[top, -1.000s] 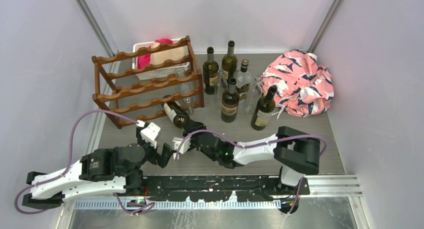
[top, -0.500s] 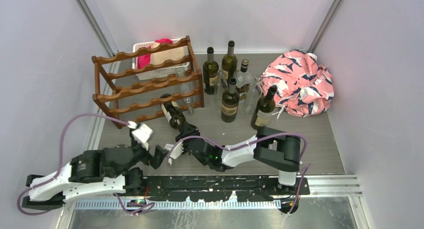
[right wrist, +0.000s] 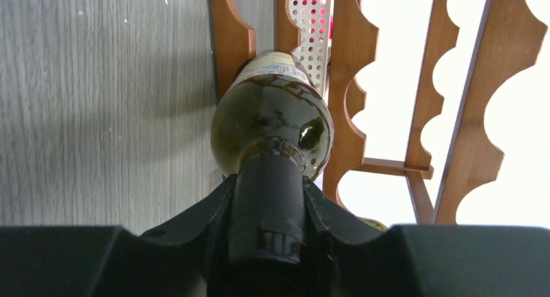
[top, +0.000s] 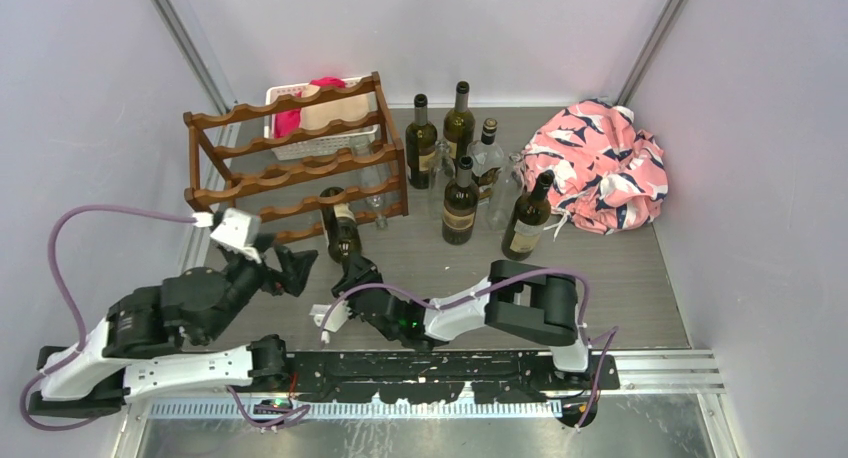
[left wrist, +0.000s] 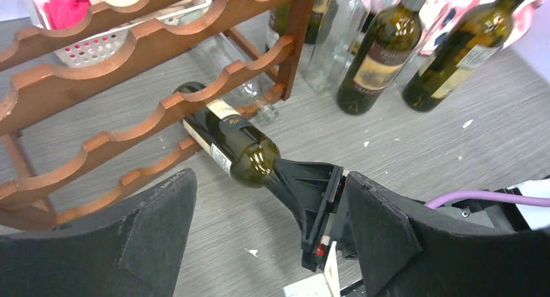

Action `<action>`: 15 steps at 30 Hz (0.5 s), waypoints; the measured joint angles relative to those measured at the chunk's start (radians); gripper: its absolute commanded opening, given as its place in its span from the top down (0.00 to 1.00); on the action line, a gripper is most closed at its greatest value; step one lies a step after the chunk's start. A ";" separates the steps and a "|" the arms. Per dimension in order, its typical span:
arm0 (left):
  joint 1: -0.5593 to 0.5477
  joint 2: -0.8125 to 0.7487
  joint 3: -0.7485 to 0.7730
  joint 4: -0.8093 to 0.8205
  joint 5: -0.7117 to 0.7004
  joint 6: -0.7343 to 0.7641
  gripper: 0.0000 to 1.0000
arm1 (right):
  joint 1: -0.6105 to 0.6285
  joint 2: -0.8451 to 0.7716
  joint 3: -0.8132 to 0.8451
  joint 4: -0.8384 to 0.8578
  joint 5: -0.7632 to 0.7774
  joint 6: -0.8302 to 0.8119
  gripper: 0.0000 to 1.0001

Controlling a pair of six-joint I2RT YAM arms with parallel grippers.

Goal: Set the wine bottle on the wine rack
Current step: Place the wine bottle in the wine rack.

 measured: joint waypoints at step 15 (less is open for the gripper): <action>0.000 0.094 0.016 0.060 -0.022 0.020 0.15 | -0.103 0.207 0.210 0.020 -0.030 -0.018 0.43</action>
